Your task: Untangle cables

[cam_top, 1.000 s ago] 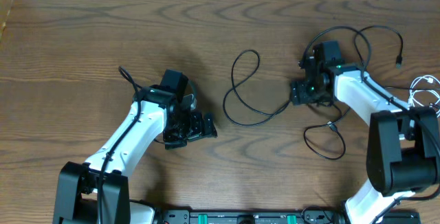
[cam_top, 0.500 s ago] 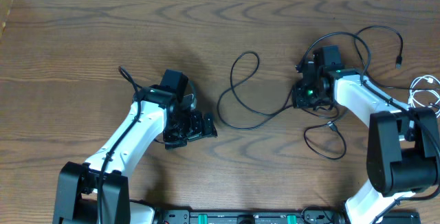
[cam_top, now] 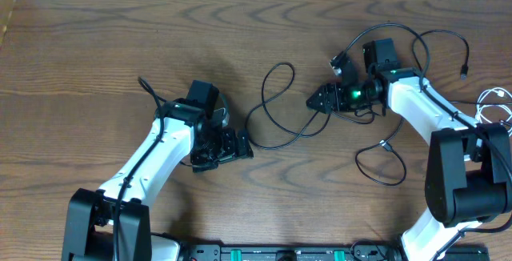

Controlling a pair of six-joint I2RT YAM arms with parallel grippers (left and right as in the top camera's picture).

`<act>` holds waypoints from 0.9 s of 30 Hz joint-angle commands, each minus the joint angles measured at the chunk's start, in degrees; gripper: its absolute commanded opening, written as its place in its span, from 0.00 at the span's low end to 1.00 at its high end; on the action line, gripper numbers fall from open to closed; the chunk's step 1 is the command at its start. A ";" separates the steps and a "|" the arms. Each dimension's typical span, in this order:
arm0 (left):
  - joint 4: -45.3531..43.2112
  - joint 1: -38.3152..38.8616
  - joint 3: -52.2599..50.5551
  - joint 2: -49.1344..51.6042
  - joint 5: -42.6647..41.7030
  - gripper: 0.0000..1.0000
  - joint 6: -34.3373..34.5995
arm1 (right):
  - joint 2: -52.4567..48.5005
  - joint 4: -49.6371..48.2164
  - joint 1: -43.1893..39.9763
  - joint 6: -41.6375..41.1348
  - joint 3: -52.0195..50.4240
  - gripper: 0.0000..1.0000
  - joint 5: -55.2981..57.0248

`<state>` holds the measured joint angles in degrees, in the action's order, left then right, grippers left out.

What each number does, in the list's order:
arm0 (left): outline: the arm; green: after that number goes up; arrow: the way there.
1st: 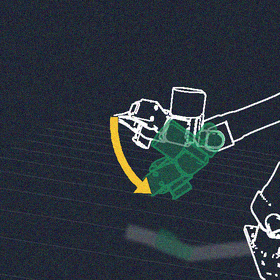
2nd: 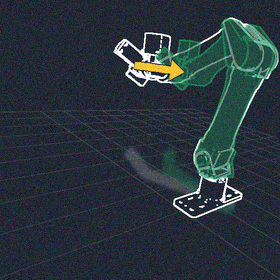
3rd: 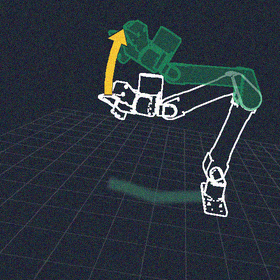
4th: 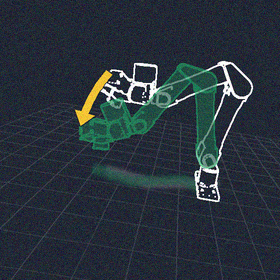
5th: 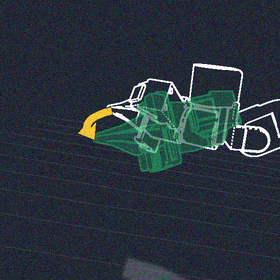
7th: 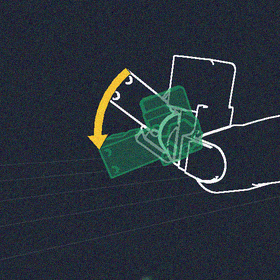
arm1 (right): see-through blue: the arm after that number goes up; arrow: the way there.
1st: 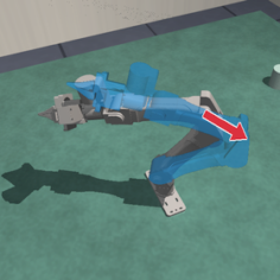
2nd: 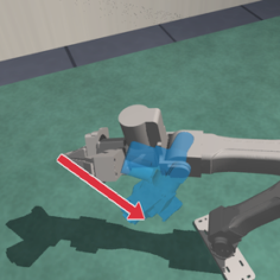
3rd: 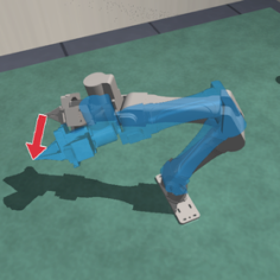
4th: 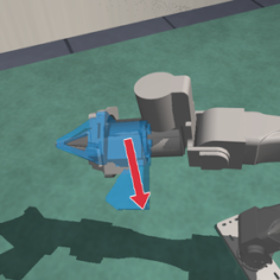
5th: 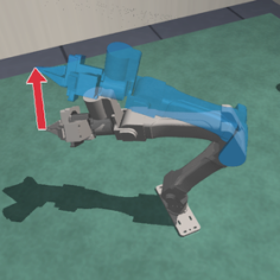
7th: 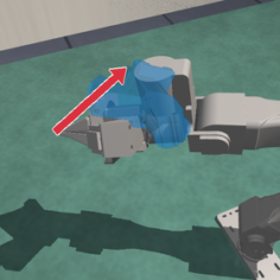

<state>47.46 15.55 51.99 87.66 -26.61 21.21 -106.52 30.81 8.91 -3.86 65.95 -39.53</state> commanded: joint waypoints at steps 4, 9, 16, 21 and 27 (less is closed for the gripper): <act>-0.07 0.24 -0.50 0.07 0.76 0.98 0.55 | 5.01 2.40 -0.39 1.73 5.33 0.84 2.58; -1.14 0.24 -0.50 0.07 0.74 0.98 0.57 | 9.44 3.21 0.22 1.79 5.97 0.99 10.56; -1.77 0.24 -0.50 0.07 0.76 0.98 0.55 | 9.33 11.52 0.17 0.11 5.55 0.99 33.99; -1.75 0.24 -0.50 0.07 0.76 0.98 0.55 | 7.78 18.47 -0.44 -12.59 5.16 0.99 56.70; -1.75 0.24 -0.50 0.07 0.76 0.98 0.52 | 4.81 21.66 -3.26 -16.79 5.16 0.99 51.39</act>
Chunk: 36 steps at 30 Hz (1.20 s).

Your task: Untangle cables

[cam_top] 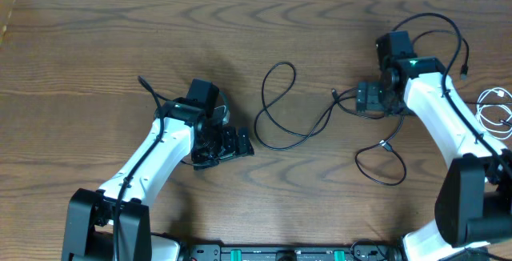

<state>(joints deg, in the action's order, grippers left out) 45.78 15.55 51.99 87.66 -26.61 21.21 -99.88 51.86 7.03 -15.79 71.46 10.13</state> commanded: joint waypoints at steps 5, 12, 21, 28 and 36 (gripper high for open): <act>-0.04 0.24 -0.50 0.07 0.76 0.98 0.52 | -5.20 1.14 -3.65 -5.27 -0.52 0.99 -10.69; -0.07 0.24 -0.50 0.07 0.76 0.98 0.52 | -9.94 -1.42 -3.93 -5.09 -1.95 0.99 -22.75; -0.33 0.24 -0.50 0.07 0.76 0.98 0.55 | -13.73 -3.76 -0.37 0.90 -1.95 0.99 -50.56; -1.46 0.24 -0.50 0.07 0.81 0.98 0.52 | -13.70 -8.13 5.88 0.55 -1.95 0.99 -46.01; -11.39 0.24 -0.50 0.11 0.81 0.98 0.57 | -13.70 -9.05 11.26 -8.02 -1.95 0.99 -30.84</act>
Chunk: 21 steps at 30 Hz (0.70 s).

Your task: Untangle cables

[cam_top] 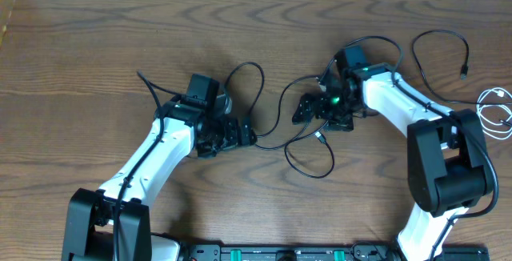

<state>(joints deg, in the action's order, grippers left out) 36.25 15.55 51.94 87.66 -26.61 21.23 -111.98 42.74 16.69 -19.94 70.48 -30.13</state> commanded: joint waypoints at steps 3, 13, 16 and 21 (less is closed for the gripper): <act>-4.72 0.24 -0.46 0.11 2.67 0.98 2.29 | -1.60 -0.33 2.95 -3.82 -0.96 0.99 9.64; -8.55 0.28 -0.85 0.50 16.72 0.98 14.80 | 2.08 -1.90 3.65 -4.61 0.00 0.99 10.71; -11.67 0.28 -0.85 1.70 17.40 0.98 14.88 | 1.95 -1.84 3.67 -5.57 -0.07 0.99 10.73; -15.65 0.28 -0.85 6.14 19.89 0.98 14.93 | 1.95 -2.10 4.35 -5.53 -0.11 0.99 10.75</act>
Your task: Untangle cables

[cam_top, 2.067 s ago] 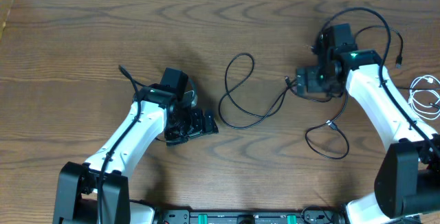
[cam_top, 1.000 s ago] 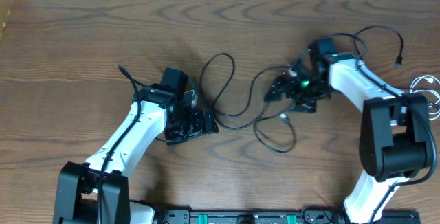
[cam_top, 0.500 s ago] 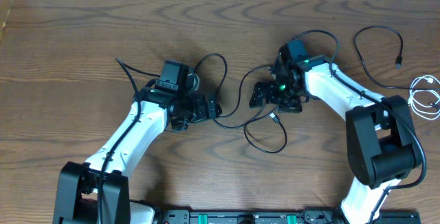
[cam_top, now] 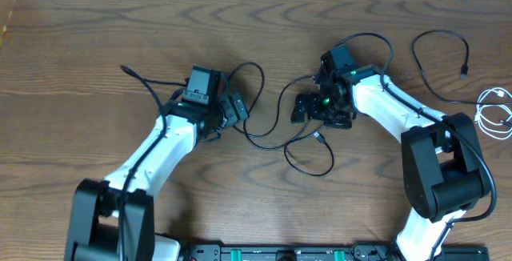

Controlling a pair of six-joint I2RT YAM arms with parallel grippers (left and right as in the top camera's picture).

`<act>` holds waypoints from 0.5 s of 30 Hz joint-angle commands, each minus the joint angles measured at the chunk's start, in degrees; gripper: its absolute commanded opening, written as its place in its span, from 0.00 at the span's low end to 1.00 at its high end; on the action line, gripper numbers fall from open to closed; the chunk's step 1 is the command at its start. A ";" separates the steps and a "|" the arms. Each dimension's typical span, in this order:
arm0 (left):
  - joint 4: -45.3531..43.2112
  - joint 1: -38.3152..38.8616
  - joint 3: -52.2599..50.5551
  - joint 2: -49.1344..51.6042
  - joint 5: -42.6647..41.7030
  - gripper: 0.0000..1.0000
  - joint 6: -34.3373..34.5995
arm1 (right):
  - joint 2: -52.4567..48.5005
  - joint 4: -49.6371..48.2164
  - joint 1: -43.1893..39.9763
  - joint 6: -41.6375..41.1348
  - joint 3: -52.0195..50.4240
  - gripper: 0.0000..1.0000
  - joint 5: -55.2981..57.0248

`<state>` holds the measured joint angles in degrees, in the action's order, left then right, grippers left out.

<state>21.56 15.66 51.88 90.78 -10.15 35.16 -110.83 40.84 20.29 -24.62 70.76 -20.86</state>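
Note:
A long black cable [cam_top: 264, 142] snakes across the middle of the table, with one loop near the left arm, an arc over the right arm and a smaller loop toward the front. My left gripper [cam_top: 239, 109] sits at the left loop and looks shut on the cable. My right gripper [cam_top: 296, 110] points left at the cable's middle stretch and also looks shut on it. A plug end [cam_top: 318, 138] lies just in front of the right gripper.
A second black cable [cam_top: 466, 53] lies by itself at the back right. A coiled white cable [cam_top: 496, 113] sits at the right edge. A wall runs along the table's far edge.
My left gripper has moved back and slightly left, bending the cable into a dip in front of it. The right gripper stayed almost where it was, shifting only a little toward the back.
At first the cables lay bunched at the right, my right gripper in them and the left gripper by the left loop. The right gripper then stood farther right. By the last moment both grippers and the long cable were farther left, leaving the second black cable alone at the back right.

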 commanded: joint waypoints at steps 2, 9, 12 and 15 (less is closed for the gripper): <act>-2.84 0.17 -0.79 5.75 3.85 0.98 0.94 | 0.79 -0.74 0.96 -0.85 -0.39 0.99 1.46; -5.81 0.20 -0.76 13.49 1.66 0.98 1.18 | 0.79 -0.96 1.18 -0.87 -0.39 0.99 1.44; -5.46 0.20 -0.76 14.56 -4.85 0.98 1.14 | 0.79 -0.98 1.18 -0.94 -0.39 0.99 1.46; -4.42 0.70 -0.76 14.78 -12.09 0.98 0.46 | 0.79 -1.33 1.18 -2.69 -0.39 0.99 1.40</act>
<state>15.05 15.62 53.93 100.75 -11.14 35.64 -110.83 39.81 20.71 -25.43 70.76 -20.29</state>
